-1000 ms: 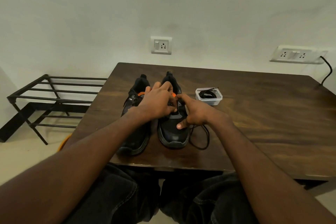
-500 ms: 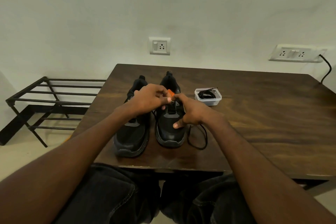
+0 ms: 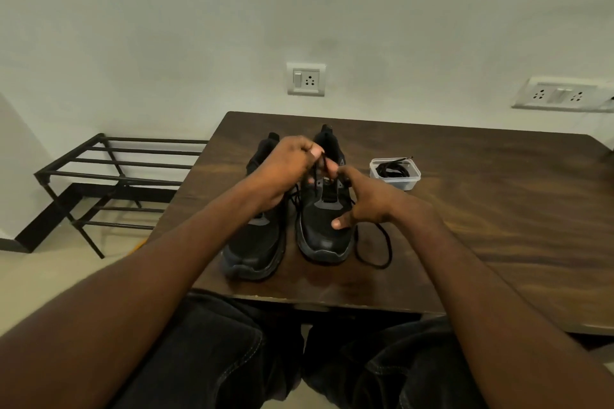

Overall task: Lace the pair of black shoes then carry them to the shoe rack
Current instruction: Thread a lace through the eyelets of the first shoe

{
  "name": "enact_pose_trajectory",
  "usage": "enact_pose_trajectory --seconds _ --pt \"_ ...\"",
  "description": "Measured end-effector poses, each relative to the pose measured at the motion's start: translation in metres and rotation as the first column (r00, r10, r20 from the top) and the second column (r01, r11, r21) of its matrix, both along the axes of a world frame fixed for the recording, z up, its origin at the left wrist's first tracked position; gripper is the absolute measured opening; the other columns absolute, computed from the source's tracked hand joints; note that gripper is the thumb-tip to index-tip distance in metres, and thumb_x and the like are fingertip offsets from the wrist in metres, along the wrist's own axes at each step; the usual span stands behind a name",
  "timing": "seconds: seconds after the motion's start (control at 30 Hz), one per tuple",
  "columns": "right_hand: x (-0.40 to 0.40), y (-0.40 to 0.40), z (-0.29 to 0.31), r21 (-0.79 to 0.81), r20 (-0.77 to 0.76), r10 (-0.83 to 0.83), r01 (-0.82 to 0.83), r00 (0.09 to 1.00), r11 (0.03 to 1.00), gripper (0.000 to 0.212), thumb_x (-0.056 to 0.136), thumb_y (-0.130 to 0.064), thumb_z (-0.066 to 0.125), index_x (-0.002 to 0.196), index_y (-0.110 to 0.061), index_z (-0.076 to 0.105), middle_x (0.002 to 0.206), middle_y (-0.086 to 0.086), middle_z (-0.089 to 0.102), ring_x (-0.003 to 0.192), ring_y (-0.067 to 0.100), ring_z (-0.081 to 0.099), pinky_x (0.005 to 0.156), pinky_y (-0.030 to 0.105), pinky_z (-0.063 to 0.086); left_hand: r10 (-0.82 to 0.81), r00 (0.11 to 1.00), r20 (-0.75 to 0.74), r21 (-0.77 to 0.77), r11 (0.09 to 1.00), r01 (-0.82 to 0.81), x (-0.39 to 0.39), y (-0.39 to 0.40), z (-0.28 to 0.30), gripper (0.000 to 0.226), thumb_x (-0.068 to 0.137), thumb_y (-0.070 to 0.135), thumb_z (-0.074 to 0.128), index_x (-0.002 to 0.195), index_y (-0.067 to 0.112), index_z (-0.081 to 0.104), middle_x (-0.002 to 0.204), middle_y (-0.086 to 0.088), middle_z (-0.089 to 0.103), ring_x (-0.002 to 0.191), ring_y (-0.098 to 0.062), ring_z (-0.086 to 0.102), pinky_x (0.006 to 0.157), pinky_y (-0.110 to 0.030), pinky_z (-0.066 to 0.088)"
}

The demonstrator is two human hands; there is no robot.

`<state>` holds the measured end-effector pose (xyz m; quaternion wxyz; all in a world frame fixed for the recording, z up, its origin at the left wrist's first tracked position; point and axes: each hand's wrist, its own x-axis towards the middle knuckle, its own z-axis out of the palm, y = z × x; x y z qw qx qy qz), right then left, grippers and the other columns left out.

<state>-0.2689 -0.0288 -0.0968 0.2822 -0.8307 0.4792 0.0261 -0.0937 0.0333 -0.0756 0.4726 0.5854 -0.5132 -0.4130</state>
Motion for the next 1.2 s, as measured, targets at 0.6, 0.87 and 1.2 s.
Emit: enact_pose_trajectory --seconds 0.6,0.87,1.2 --pt "0.004 0.001 -0.002 -0.006 -0.012 -0.018 0.018 1.000 1.000 0.113 0.071 -0.027 0.096 0.156 -0.040 0.023 0.159 0.005 0.047 0.142 0.033 0.048 0.112 0.053 0.044 0.167 0.985 0.045 -0.098 0.982 -0.162 0.001 -0.008 0.005 0.018 0.109 0.015 0.048 0.103 0.016 0.065 0.098 -0.005 0.071 0.085 -0.014 0.069 0.067 -0.024 0.050" --pt "0.008 0.002 -0.001 -0.001 -0.019 -0.010 0.010 1.000 1.000 0.110 0.073 -0.024 0.094 0.156 -0.039 0.024 0.155 0.005 0.050 0.138 0.032 0.051 0.109 0.050 0.047 -0.117 0.678 0.725 0.014 0.988 0.155 0.005 -0.004 -0.022 0.003 0.099 0.022 0.068 0.097 0.021 0.070 0.090 0.014 0.056 0.081 -0.001 0.056 0.083 -0.024 0.047" --pt "0.005 0.001 -0.001 0.026 0.014 -0.033 0.033 0.999 0.999 0.109 0.072 -0.021 0.095 0.154 -0.042 0.026 0.157 0.004 0.047 0.138 0.033 0.051 0.105 0.050 0.052 0.288 0.935 -0.205 -0.116 0.942 -0.316 0.004 -0.010 0.012 0.023 0.111 0.021 0.044 0.101 0.013 0.063 0.103 -0.006 0.072 0.097 -0.023 0.073 0.070 -0.027 0.051"
